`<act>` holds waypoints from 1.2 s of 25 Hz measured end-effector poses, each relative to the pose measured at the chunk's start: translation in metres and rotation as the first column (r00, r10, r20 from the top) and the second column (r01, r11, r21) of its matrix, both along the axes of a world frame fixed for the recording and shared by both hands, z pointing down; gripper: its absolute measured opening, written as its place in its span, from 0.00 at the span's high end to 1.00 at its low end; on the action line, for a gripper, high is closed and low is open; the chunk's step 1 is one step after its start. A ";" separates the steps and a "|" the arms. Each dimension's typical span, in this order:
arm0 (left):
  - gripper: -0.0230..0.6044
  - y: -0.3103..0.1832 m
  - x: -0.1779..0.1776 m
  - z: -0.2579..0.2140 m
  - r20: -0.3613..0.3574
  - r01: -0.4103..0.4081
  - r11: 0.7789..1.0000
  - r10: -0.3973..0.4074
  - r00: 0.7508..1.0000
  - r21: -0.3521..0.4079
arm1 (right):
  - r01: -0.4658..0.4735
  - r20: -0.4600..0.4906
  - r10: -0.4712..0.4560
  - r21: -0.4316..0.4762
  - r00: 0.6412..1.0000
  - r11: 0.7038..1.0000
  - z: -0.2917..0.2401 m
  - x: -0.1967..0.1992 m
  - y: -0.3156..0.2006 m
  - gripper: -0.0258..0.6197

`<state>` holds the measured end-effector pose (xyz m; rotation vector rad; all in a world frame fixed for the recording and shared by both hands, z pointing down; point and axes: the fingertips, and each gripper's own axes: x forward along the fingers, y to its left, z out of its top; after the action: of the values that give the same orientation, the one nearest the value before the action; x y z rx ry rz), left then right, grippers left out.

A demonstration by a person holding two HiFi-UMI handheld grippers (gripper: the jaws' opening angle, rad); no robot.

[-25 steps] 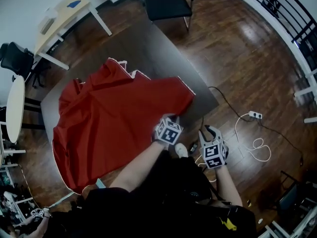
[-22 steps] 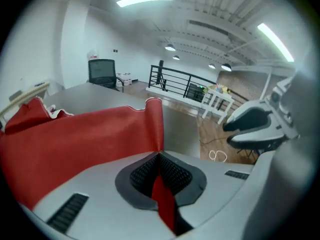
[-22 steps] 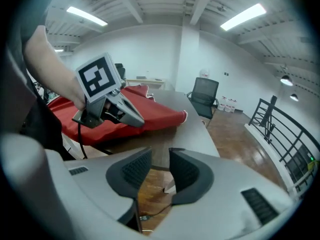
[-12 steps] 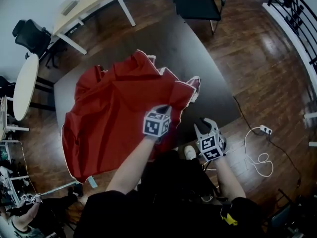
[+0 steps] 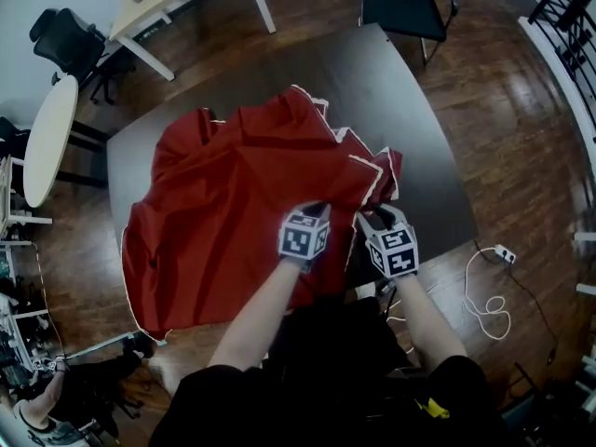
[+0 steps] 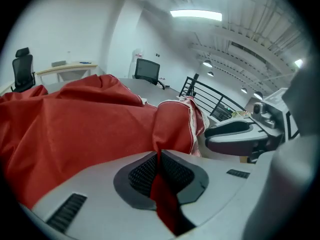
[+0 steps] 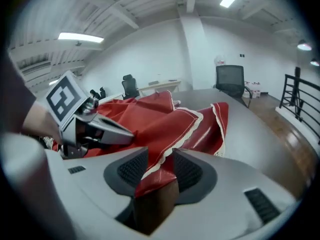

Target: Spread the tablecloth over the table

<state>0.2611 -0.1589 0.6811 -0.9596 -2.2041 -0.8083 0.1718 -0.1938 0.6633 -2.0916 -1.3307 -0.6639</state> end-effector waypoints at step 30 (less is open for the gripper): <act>0.92 -0.039 -0.086 -0.032 0.078 -0.186 0.981 0.190 0.979 -0.050 | -0.244 -0.245 0.250 0.056 0.937 0.968 -0.010 -0.055 -0.011 0.94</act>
<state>0.1749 -0.1982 0.6491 -0.7345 -2.3493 -0.7272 0.1165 -0.2051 0.6534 -1.8727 -1.3986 -0.2956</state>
